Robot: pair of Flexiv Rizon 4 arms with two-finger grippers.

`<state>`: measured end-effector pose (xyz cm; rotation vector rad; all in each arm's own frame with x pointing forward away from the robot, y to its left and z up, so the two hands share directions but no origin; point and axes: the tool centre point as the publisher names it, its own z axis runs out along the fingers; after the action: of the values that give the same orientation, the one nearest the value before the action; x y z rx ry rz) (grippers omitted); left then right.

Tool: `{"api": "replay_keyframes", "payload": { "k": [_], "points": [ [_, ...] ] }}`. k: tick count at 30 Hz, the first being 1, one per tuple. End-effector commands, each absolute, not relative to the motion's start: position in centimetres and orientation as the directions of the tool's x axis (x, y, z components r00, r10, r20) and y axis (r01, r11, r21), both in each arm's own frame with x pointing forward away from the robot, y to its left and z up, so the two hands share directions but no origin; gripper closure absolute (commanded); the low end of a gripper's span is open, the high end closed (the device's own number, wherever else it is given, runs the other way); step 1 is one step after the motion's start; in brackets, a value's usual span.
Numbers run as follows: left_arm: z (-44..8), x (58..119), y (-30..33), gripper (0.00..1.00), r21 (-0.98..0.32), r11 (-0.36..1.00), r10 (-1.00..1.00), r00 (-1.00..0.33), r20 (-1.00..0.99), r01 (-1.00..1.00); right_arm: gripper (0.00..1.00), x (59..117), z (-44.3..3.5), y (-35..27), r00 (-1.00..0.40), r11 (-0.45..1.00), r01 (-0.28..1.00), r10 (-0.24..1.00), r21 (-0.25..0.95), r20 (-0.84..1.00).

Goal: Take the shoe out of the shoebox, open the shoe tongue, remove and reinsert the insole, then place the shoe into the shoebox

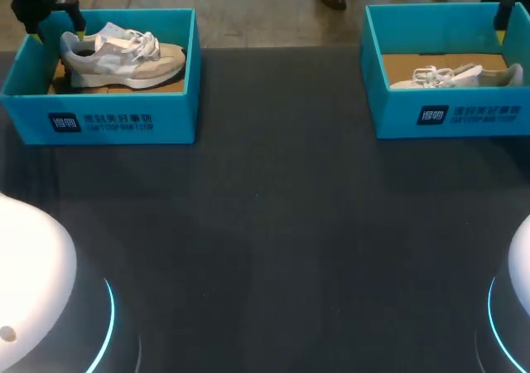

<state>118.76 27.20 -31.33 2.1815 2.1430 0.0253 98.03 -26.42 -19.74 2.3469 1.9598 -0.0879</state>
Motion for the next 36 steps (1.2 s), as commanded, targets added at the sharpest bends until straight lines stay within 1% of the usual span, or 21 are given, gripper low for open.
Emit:
{"api": "replay_keyframes", "payload": {
  "k": [1, 17, 23, 30, 31, 33, 36],
  "points": [
    [-32.6, 120.4, 27.0, 0.00, 0.031, -0.020, 0.999, 0.021, -0.034, 0.999, 0.00, 97.9, -19.7, -26.4, 0.180, -0.178, 0.984, 0.979, 0.029, -0.098],
    [-35.3, 120.9, 27.1, 0.01, -0.019, -0.026, 1.000, 0.026, -0.003, 0.999, 0.00, 97.9, -19.7, -26.4, 0.180, -0.178, 0.984, 0.979, 0.029, -0.098],
    [-36.1, 121.2, 27.2, 0.07, -0.029, -0.016, 1.000, 0.017, 0.011, 0.999, 0.00, 97.9, -19.7, -26.4, 0.180, -0.178, 0.984, 0.979, 0.029, -0.098],
    [-36.9, 121.3, 27.6, 0.08, -0.041, -0.006, 1.000, 0.007, 0.026, 0.999, 0.00, 97.9, -19.7, -26.4, 0.180, -0.178, 0.984, 0.979, 0.029, -0.098],
    [-37.0, 121.3, 27.6, 0.10, -0.042, -0.005, 1.000, 0.006, 0.028, 0.999, 0.00, 97.9, -19.7, -26.4, 0.180, -0.178, 0.984, 0.979, 0.029, -0.098],
    [-37.1, 121.3, 27.6, 0.09, -0.044, -0.002, 1.000, 0.003, 0.031, 0.999, 0.00, 97.9, -19.7, -26.4, 0.180, -0.178, 0.984, 0.979, 0.029, -0.098],
    [-37.4, 121.3, 27.7, 0.12, -0.047, 0.004, 0.999, -0.002, 0.032, 0.999, 0.00, 97.9, -19.7, -26.4, 0.180, -0.178, 0.984, 0.979, 0.029, -0.098]
  ]
}}
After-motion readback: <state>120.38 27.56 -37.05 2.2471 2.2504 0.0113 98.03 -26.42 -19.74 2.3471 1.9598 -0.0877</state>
